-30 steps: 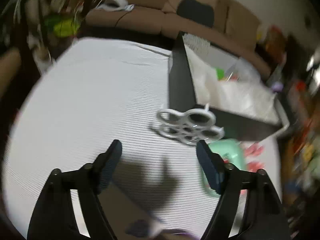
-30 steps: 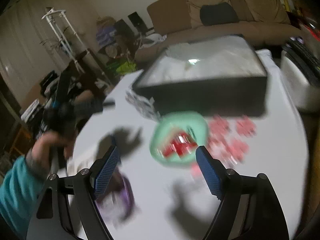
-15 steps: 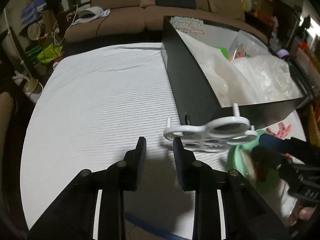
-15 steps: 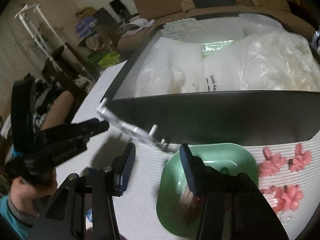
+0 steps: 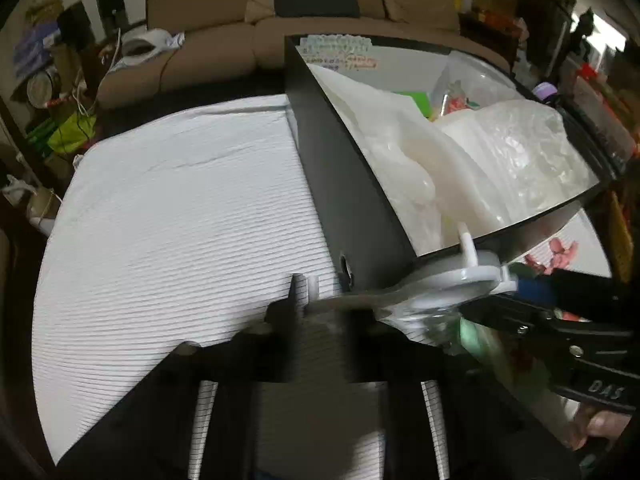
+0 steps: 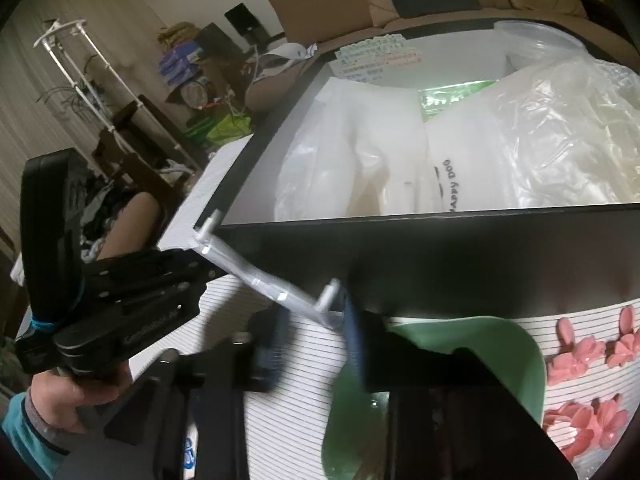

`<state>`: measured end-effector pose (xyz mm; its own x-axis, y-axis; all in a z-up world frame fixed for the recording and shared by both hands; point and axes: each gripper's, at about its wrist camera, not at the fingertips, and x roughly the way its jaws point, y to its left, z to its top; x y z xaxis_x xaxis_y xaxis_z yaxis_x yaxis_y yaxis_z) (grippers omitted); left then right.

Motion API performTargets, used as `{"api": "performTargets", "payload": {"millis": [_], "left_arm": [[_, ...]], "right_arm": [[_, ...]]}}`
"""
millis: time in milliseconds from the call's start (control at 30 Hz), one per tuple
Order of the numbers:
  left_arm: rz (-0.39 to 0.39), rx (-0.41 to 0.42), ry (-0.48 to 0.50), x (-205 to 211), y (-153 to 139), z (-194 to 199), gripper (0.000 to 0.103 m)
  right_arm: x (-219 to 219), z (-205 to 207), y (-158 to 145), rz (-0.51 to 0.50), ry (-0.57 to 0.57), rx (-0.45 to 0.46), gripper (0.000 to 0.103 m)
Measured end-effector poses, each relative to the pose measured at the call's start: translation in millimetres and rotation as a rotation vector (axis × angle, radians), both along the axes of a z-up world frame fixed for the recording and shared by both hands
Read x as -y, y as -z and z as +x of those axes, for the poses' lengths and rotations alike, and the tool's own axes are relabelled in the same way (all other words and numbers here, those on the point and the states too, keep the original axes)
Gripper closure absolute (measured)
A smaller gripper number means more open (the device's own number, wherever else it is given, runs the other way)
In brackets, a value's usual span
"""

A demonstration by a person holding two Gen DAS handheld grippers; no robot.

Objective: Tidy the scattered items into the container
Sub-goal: 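Lower the white holder onto the green dish with the left tool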

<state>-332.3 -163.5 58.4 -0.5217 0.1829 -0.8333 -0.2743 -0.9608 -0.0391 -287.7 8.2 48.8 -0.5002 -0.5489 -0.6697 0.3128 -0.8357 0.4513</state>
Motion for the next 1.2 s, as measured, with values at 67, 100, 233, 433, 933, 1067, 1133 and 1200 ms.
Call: {"api": "performTargets", "payload": {"millis": [67,100,233,433,933,1067,1133,1200], "left_arm": [[0.019,0.0,-0.003,2,-4,4,0.093],[0.034,0.003,-0.005,4,-7,7,0.094],[0.051,0.029,0.013,3,-27,34,0.093],[0.006,0.084,0.092,-39,-54,69,0.092],[-0.12,0.332,0.101,-120,26,43,0.083],[-0.117,0.273,0.087,-113,12,51,0.051],[-0.069,0.248,0.08,-105,1,58,0.046],[-0.039,0.229,0.055,-96,-5,63,0.038]], "right_arm": [[-2,0,-2,-0.018,0.003,-0.008,0.079],[-5,0,-3,-0.042,0.001,-0.003,0.079],[-19,9,-18,-0.137,-0.03,0.04,0.079],[-64,30,-38,-0.213,-0.076,0.164,0.079],[-127,2,24,-0.168,0.088,0.368,0.078],[-126,1,11,-0.059,0.056,0.295,0.053],[-129,4,3,-0.021,0.044,0.252,0.051],[-134,8,5,-0.048,0.028,0.267,0.051]]}}
